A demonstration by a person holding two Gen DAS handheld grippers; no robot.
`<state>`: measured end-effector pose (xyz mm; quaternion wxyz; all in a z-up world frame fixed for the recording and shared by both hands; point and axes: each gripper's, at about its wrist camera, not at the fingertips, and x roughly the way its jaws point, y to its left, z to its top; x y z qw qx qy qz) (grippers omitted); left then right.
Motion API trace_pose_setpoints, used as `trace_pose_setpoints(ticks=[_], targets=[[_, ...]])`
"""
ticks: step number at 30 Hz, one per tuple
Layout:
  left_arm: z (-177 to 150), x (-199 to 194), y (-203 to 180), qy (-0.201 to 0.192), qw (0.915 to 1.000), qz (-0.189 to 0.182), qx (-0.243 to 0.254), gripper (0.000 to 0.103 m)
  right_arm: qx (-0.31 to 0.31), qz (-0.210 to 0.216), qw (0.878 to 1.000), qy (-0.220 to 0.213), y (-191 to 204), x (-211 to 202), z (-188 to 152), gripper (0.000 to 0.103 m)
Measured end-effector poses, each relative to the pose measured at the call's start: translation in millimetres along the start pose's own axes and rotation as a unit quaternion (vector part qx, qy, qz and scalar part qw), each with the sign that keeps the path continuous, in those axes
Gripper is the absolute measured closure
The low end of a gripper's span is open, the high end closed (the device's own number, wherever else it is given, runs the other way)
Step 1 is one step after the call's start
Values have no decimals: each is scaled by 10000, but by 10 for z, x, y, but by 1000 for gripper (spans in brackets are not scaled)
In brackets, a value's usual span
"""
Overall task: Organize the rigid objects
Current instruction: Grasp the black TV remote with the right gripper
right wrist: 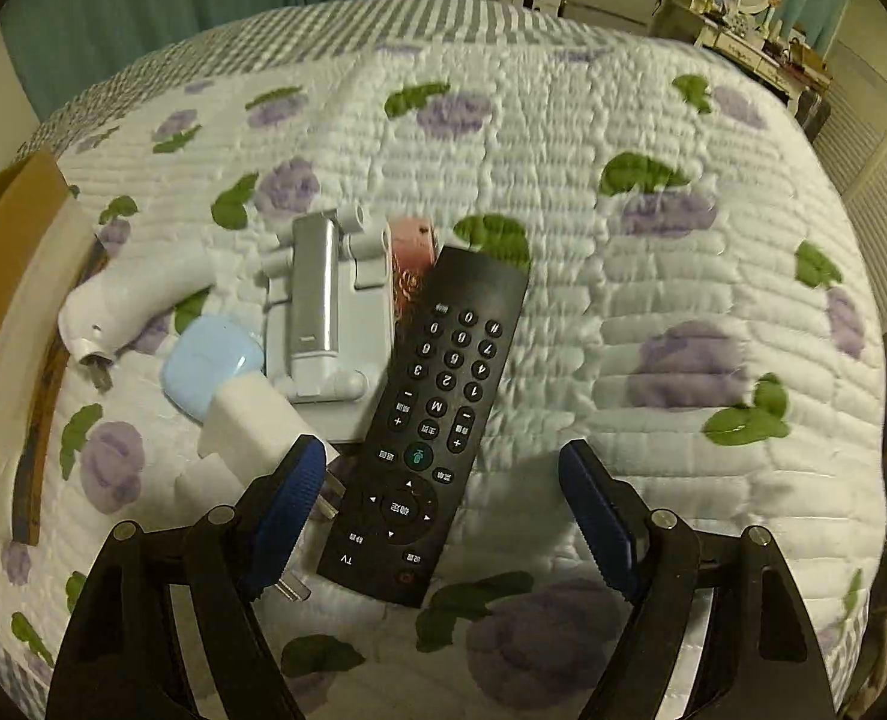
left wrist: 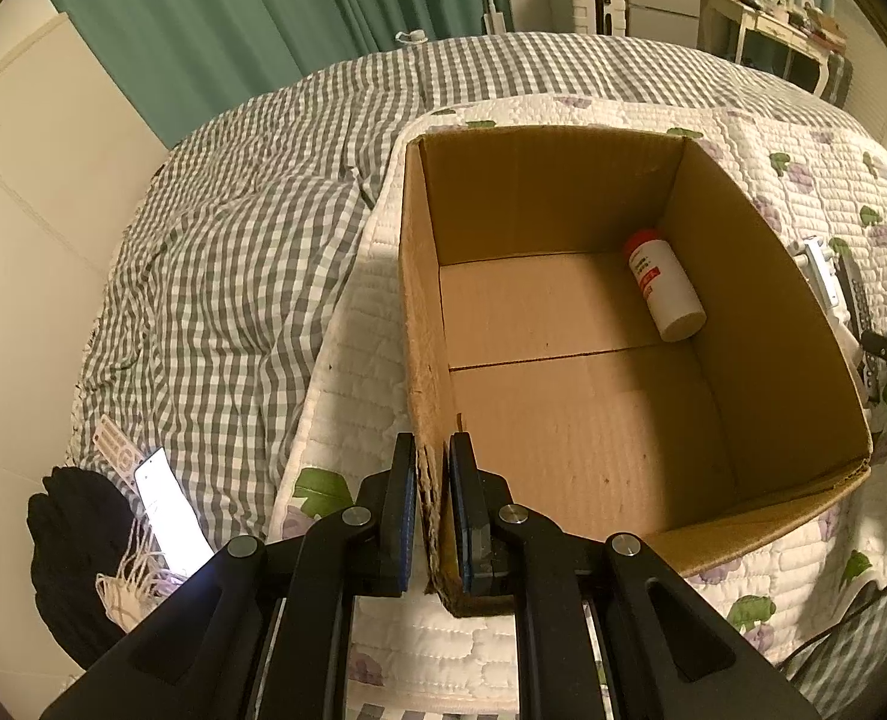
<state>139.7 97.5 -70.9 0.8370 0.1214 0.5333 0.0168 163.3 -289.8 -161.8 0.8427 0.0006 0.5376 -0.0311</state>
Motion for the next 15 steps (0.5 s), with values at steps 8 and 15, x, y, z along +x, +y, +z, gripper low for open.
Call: trace_pose_setpoints(ticks=[8, 15], targets=[[9, 91, 47, 149, 9996, -157, -186, 92, 144, -37, 9996, 230, -21, 250, 98, 30], [10, 78, 27, 125, 9997, -173, -85, 93, 90, 230, 9994, 262, 30, 328, 118, 54]])
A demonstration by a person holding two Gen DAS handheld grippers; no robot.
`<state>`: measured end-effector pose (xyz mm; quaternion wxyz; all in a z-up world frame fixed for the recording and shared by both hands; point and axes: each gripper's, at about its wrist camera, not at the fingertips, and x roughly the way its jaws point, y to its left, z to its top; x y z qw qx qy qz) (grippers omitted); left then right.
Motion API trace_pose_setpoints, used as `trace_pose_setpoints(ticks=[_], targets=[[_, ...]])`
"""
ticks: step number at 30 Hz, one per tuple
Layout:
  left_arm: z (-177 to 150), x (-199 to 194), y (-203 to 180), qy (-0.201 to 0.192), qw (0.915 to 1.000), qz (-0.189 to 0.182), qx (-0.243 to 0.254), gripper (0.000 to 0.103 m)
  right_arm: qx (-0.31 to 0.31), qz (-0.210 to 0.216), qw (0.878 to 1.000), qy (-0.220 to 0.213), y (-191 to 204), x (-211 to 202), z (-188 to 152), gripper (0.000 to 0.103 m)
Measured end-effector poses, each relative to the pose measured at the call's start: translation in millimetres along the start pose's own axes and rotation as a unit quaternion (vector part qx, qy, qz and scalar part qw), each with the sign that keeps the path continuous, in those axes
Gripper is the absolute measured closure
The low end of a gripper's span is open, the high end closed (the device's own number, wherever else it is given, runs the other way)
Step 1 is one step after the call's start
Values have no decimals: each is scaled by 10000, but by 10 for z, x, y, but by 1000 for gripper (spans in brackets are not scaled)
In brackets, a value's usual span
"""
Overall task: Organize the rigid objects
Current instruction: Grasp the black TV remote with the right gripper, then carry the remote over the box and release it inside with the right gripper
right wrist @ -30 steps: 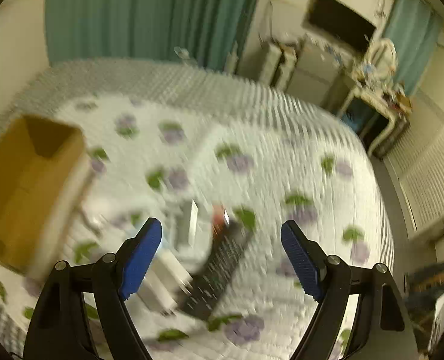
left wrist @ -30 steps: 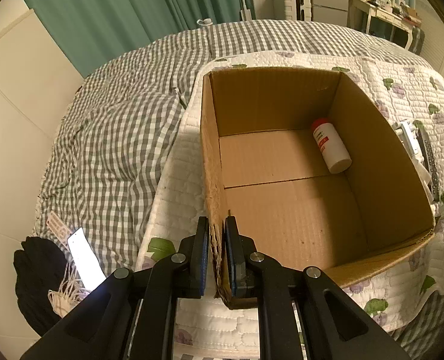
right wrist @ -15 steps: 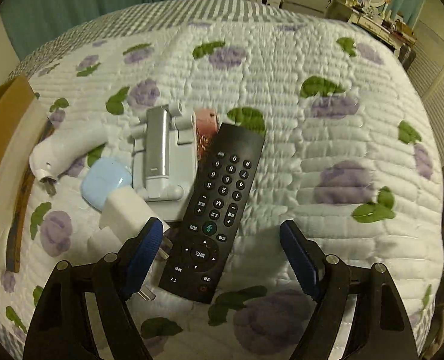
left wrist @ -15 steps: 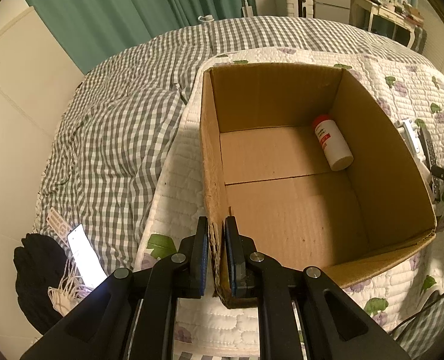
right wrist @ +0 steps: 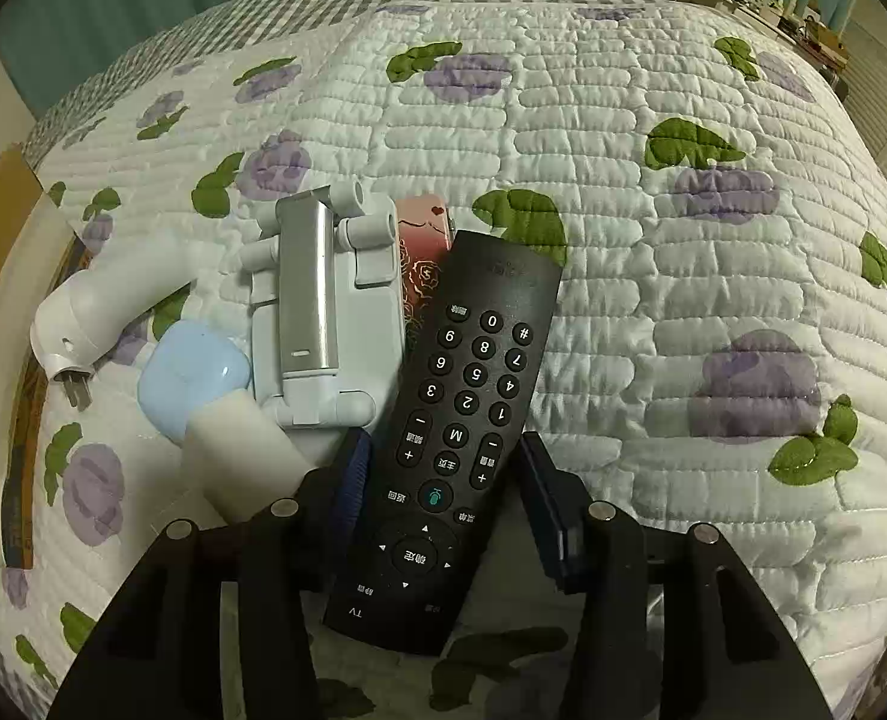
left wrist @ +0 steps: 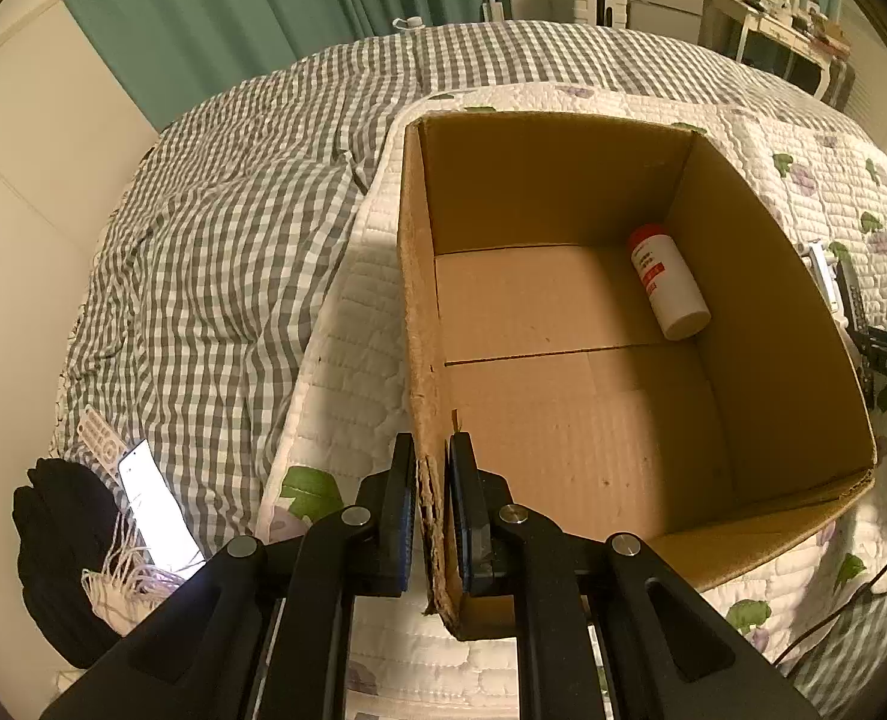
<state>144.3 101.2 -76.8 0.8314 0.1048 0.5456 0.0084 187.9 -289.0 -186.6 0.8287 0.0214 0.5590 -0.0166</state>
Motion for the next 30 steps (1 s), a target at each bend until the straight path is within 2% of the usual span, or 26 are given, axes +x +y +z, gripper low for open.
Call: trace_pose_setpoints(ticks=[9, 22, 30], targets=[[18, -29, 51, 70, 9997, -198, -149, 93, 15, 107, 9993, -363, -12, -180, -62, 59], [29, -36, 70, 129, 9995, -222, -173, 93, -199, 173, 9917, -1259, 82, -839, 24, 61], [28, -37, 92, 214, 9990, -314, -231, 93, -366, 325, 9894, -1365, 274, -951, 34, 61]])
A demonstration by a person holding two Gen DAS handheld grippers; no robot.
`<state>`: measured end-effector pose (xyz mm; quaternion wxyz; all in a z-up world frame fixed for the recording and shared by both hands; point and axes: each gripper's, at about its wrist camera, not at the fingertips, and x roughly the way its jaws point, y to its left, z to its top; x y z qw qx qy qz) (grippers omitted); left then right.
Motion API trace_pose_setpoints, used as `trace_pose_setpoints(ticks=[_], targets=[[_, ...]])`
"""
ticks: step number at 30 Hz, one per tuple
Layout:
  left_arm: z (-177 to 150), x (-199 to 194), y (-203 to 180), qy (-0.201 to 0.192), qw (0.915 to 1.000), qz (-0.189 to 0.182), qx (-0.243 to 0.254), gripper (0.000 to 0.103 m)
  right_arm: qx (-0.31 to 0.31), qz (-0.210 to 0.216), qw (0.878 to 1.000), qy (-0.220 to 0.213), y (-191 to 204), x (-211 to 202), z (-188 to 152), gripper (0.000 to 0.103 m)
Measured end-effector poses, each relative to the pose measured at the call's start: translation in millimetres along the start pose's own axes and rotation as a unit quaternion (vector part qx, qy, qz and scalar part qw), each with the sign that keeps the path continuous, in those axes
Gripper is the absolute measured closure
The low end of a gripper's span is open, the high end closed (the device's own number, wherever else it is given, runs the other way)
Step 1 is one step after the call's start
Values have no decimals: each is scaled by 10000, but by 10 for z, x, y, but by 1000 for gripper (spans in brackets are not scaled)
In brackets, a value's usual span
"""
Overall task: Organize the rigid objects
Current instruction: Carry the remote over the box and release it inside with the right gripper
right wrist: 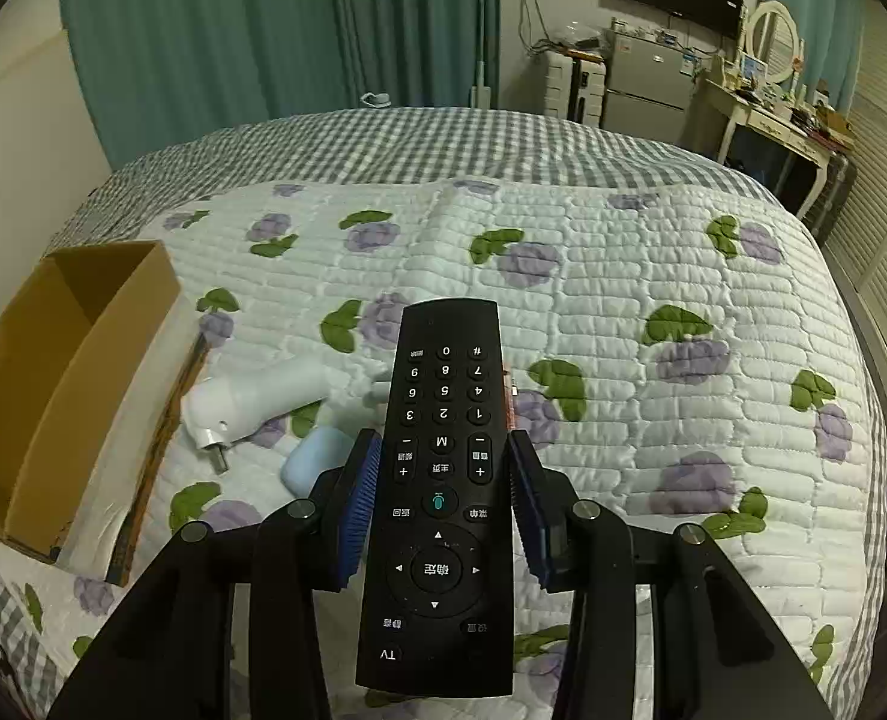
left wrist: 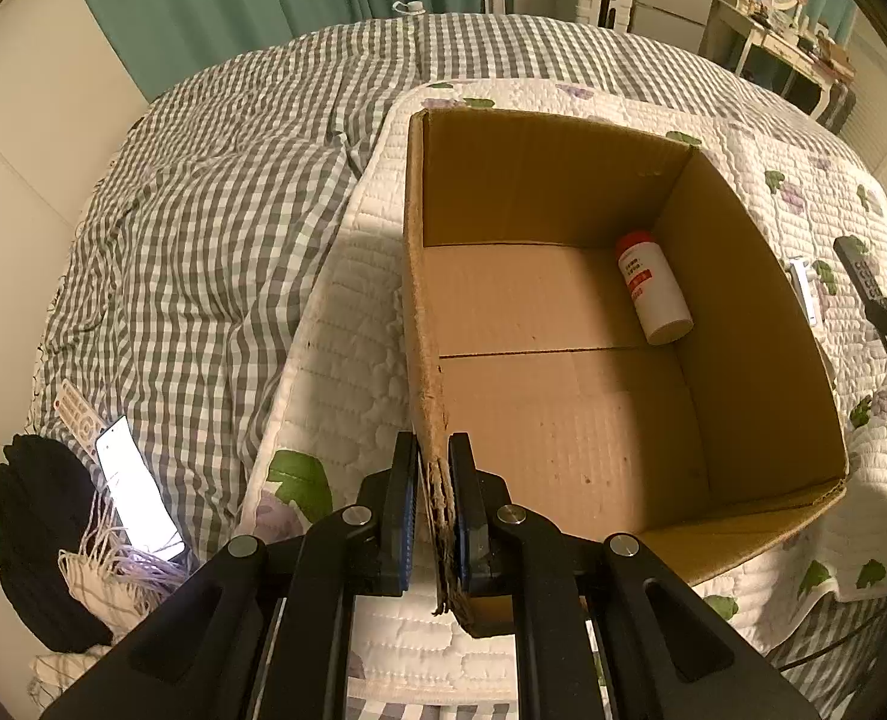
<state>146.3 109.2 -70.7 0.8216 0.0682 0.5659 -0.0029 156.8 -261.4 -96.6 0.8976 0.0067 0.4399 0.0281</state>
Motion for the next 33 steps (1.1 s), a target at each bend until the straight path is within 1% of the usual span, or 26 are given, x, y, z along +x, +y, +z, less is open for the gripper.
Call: trace_pose_setpoints(ticks=[5, 9, 11, 14, 18, 22, 24, 27, 33], targets=[[-1, -2, -2, 19, 10000, -3, 5, 93, -104, 109, 9997, -182, 113, -113, 67, 61], [-5, -1, 2, 28, 10000, -23, -17, 93, -282, 256, 9985, -406, 288, -304, 208, 61], [-8, -1, 6, 38, 10000, -31, -21, 93, -391, 373, 9971, -528, 415, -400, 270, 61], [-10, -3, 19, 33, 10000, -33, -21, 93, -619, 673, 9933, -703, 705, -557, 364, 61], [-19, -9, 26, 5, 10000, -27, 3, 93, -898, 1064, 9869, -814, 1097, -668, 440, 61], [-34, -9, 27, -36, 10000, -35, -10, 93, -1172, 1460, 9791, -799, 1554, -664, 495, 61], [-46, -10, 16, -68, 10000, -21, 14, 93, -1261, 1544, 9770, -753, 1711, -620, 492, 61], [-48, -8, 8, -88, 10000, -29, 22, 93, -1403, 1721, 9734, -558, 1983, -461, 415, 61], [-52, -13, -23, -127, 9999, -7, 58, 93, -1523, 1841, 9709, -175, 2283, -84, 292, 61]])
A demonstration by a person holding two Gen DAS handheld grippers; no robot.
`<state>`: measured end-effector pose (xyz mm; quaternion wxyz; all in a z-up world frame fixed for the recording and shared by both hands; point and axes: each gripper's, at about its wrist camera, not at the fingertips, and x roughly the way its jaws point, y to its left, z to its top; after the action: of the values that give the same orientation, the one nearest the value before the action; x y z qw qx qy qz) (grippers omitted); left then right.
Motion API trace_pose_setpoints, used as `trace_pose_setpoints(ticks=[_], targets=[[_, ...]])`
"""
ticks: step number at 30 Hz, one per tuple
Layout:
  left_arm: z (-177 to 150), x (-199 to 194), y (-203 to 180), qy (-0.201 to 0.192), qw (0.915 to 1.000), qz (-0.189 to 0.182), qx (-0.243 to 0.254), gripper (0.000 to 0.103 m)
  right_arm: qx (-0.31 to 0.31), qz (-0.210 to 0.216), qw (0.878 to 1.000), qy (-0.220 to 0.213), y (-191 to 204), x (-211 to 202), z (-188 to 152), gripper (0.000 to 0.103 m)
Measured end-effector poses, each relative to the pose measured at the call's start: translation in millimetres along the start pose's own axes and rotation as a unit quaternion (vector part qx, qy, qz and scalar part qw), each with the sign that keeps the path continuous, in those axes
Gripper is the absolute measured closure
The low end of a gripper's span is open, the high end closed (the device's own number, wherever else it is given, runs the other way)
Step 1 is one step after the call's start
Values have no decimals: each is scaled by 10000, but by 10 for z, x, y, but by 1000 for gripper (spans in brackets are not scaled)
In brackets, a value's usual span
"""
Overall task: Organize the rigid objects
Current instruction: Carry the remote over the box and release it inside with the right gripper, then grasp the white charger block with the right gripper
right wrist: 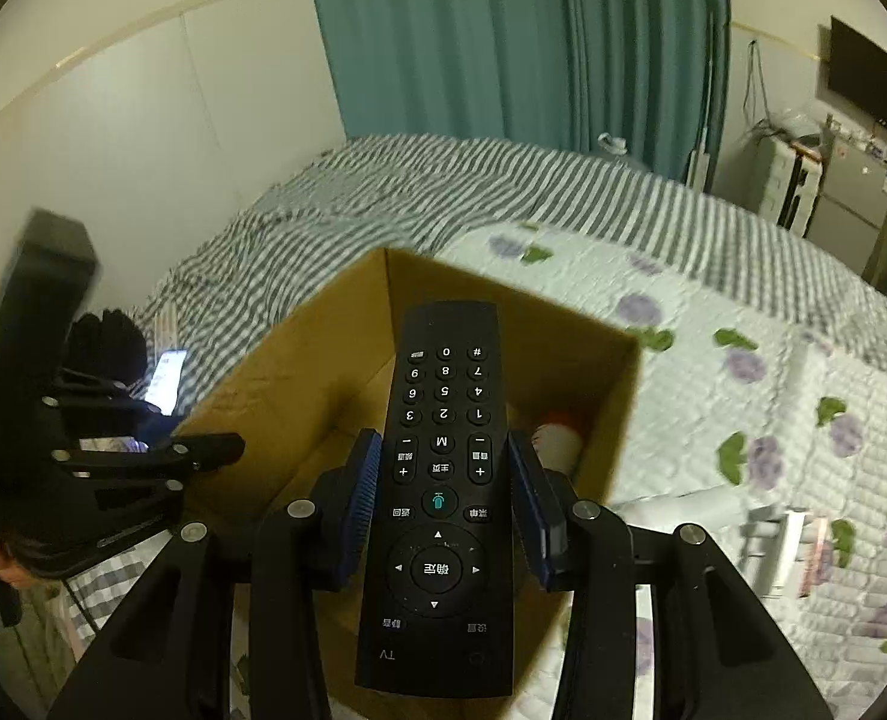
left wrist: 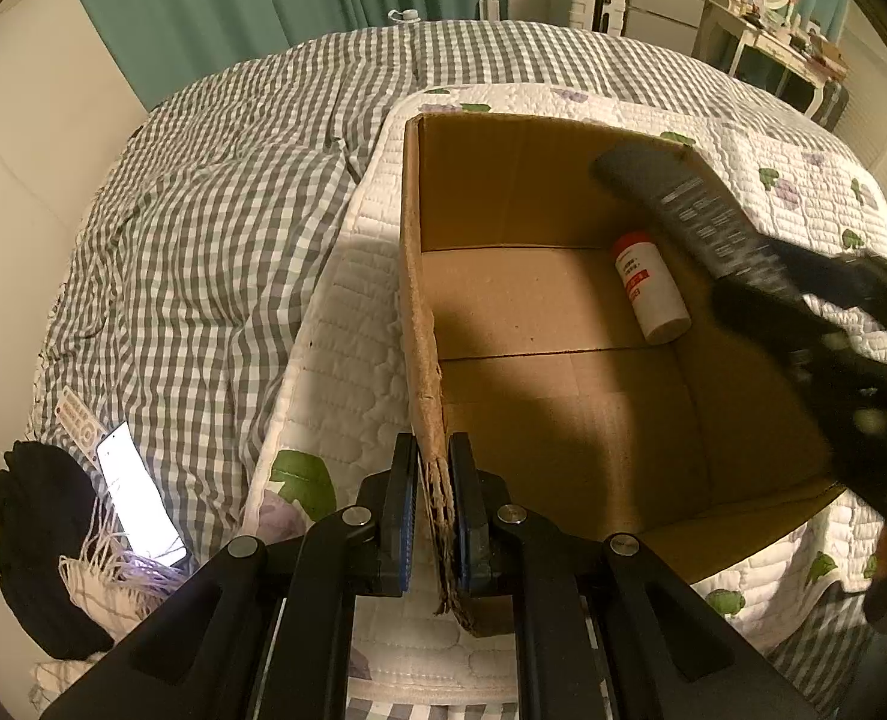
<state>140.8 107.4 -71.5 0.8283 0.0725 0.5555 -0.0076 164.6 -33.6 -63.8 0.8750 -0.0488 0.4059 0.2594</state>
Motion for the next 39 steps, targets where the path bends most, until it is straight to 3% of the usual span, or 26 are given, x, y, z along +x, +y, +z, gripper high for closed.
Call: trace_pose_setpoints(ticks=[11, 13, 15, 22, 29, 33, 36, 39], targets=[[3, -11, 18, -34, 10000, -14, 63, 93, 86, 0, 9999, 130, 41, 271, -51, 60], [1, -7, 24, -32, 10000, -27, 58, 93, 44, -87, 9999, 30, 58, 200, -37, 45], [-4, -11, 21, -38, 10000, -41, 69, 93, 25, -218, 9997, -104, 54, 89, -15, 37], [-6, -6, 36, -20, 9999, -39, 91, 93, 99, -853, 9953, -440, -231, -421, -53, 32], [-11, 6, 48, -6, 10000, -25, 94, 93, 401, -1842, 9815, -348, -777, -804, -419, 32], [-8, 10, 47, 15, 9999, 2, 105, 93, 815, -2384, 9677, -67, -1214, -932, -803, 32], [-10, 13, 32, 39, 9999, 31, 114, 93, 988, -2649, 9590, 188, -1428, -935, -1076, 32], [-10, 12, 26, 87, 9999, 38, 109, 93, 1237, -2650, 9553, 443, -1593, -898, -1370, 32]])
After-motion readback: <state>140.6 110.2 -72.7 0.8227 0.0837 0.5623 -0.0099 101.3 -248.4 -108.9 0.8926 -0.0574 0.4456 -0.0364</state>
